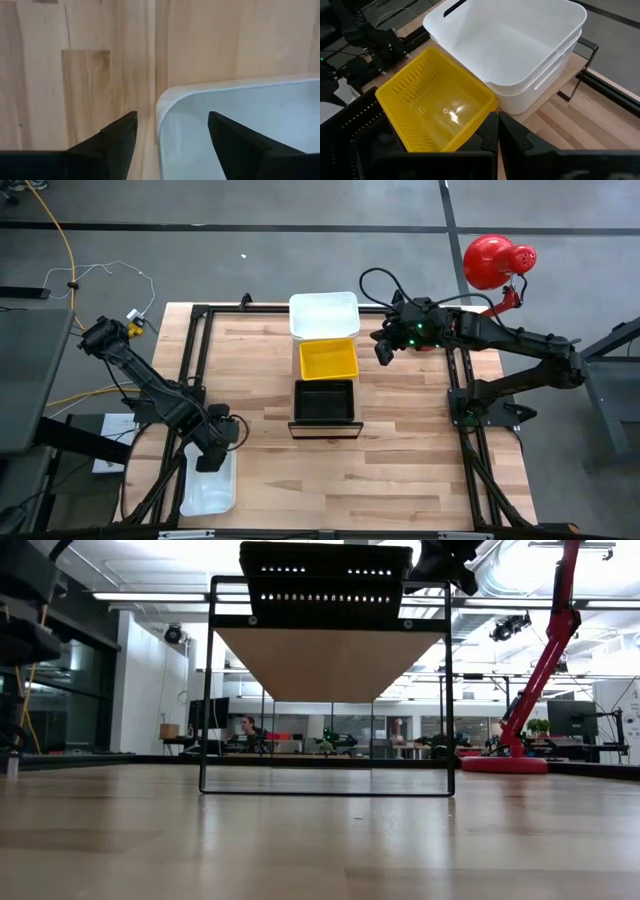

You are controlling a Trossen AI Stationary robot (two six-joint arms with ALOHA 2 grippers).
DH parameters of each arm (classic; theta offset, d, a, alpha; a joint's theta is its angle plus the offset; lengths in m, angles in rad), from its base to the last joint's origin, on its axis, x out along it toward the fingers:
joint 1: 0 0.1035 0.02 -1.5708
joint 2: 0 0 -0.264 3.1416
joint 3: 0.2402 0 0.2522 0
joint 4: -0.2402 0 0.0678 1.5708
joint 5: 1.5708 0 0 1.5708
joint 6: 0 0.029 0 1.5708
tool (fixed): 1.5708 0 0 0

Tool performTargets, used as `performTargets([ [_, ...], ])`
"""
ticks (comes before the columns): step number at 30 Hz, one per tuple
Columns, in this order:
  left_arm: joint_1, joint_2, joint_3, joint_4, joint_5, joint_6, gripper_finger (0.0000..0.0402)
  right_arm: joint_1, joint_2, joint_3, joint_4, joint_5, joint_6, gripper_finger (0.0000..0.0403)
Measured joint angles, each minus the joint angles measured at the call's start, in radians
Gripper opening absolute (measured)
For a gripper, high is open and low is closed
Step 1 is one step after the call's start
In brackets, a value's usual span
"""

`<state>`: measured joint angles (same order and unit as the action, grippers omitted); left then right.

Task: Stack baskets on shelf by color
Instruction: Stack the white bin on top of the white bins on the shelf

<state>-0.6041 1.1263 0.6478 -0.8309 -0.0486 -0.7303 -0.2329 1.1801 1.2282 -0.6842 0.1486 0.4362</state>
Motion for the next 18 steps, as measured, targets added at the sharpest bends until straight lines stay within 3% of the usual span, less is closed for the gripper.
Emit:
performTargets([
  [6, 0.001, 0.049, -0.015, -0.003, 0.004, -0.011, 0.0201, 0.0, 0.0, 0.0, 0.0, 0.0, 0.0, 0.0],
  [9, 0.001, 0.083, -0.015, -0.009, 0.021, 0.001, 0.0141, 0.0, 0.0, 0.0, 0.0, 0.0, 0.0, 0.0],
  [13, 0.025, 0.102, 0.01, -0.027, 0.101, 0.004, 0.0024, 0.0, 0.0, 0.0, 0.0, 0.001, 0.0, 0.0],
  [18, 0.074, 0.043, 0.138, -0.15, 0.13, 0.001, 0.0005, 0.0, 0.001, 0.0, 0.0, 0.001, -0.01, 0.0],
])
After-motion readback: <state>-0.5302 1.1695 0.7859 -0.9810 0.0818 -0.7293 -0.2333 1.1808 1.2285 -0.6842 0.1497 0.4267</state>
